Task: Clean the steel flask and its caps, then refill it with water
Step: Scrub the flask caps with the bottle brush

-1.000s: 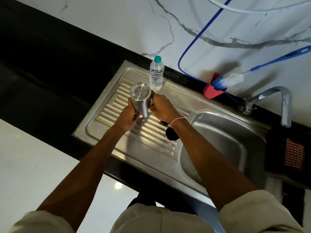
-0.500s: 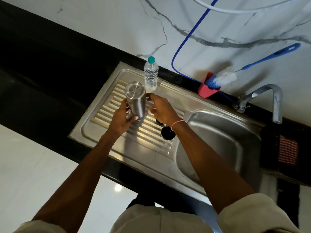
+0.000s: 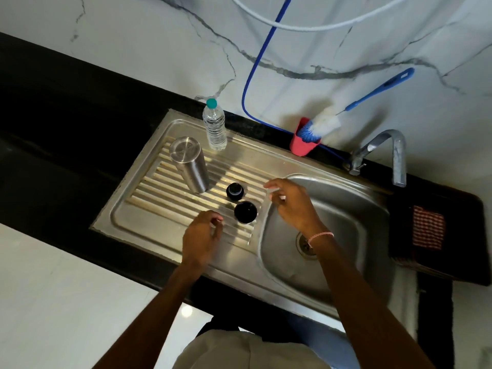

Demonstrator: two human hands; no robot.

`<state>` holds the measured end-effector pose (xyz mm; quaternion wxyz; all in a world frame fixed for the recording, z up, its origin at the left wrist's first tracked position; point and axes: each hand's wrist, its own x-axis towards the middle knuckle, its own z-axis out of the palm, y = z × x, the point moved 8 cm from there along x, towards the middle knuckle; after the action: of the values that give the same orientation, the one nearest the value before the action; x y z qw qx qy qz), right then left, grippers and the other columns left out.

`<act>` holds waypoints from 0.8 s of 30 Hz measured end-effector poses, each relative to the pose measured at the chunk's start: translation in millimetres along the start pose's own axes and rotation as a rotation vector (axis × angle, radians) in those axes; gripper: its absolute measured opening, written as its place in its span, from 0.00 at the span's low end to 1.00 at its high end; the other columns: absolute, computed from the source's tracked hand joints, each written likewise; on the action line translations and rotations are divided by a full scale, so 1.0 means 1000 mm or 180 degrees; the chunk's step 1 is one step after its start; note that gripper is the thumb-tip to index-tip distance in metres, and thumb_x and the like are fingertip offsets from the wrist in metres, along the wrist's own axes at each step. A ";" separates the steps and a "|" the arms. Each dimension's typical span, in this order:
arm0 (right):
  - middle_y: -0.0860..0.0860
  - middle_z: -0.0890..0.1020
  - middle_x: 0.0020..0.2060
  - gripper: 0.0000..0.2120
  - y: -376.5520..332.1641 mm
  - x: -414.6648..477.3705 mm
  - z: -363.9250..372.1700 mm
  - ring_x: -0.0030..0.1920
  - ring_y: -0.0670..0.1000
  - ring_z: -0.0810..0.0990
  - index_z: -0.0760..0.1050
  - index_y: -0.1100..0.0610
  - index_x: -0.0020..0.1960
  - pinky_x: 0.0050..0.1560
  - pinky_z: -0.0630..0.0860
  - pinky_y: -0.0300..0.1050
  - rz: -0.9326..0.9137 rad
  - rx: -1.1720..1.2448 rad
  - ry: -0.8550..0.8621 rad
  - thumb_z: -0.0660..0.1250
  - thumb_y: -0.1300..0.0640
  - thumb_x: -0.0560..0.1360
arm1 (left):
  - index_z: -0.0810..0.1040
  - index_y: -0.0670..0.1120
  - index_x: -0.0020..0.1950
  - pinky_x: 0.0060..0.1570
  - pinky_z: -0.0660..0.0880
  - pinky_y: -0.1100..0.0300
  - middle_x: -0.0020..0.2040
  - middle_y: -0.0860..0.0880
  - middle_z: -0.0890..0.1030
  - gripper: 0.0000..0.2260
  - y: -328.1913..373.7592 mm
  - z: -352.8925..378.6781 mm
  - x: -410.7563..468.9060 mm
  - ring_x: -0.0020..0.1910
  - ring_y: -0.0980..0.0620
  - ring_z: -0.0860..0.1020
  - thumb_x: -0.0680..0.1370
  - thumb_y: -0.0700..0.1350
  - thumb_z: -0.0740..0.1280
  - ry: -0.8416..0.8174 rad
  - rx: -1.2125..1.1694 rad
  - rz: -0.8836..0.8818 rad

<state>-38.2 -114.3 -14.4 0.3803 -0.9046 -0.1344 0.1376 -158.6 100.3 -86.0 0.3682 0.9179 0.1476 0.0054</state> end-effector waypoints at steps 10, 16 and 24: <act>0.50 0.82 0.56 0.10 0.003 -0.030 -0.098 0.54 0.54 0.81 0.81 0.50 0.57 0.55 0.76 0.46 -0.0297 -0.1354 0.0387 0.68 0.60 0.78 | 0.82 0.49 0.60 0.55 0.75 0.48 0.59 0.45 0.82 0.15 0.074 0.066 0.013 0.58 0.43 0.78 0.80 0.56 0.66 -0.0102 0.1882 0.1260; 0.56 0.80 0.51 0.12 -0.076 0.031 -0.205 0.53 0.62 0.79 0.78 0.54 0.59 0.47 0.77 0.56 -0.0908 -0.2796 0.1199 0.64 0.61 0.77 | 0.84 0.47 0.51 0.62 0.68 0.46 0.46 0.45 0.86 0.08 0.086 0.086 0.023 0.50 0.45 0.82 0.76 0.49 0.71 -0.0345 0.2385 0.1187; 0.57 0.81 0.45 0.04 -0.062 0.099 -0.207 0.53 0.63 0.79 0.79 0.60 0.47 0.69 0.65 0.66 0.0009 -0.4423 0.0275 0.65 0.64 0.76 | 0.81 0.48 0.58 0.60 0.75 0.53 0.52 0.46 0.84 0.08 0.085 0.090 0.023 0.56 0.45 0.81 0.79 0.46 0.70 -0.0733 0.2059 0.0850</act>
<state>117.5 -173.0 154.9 -0.2820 -0.9432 -0.1748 -0.0159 -102.8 -12.7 -96.5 0.0693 0.9926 -0.0218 -0.0970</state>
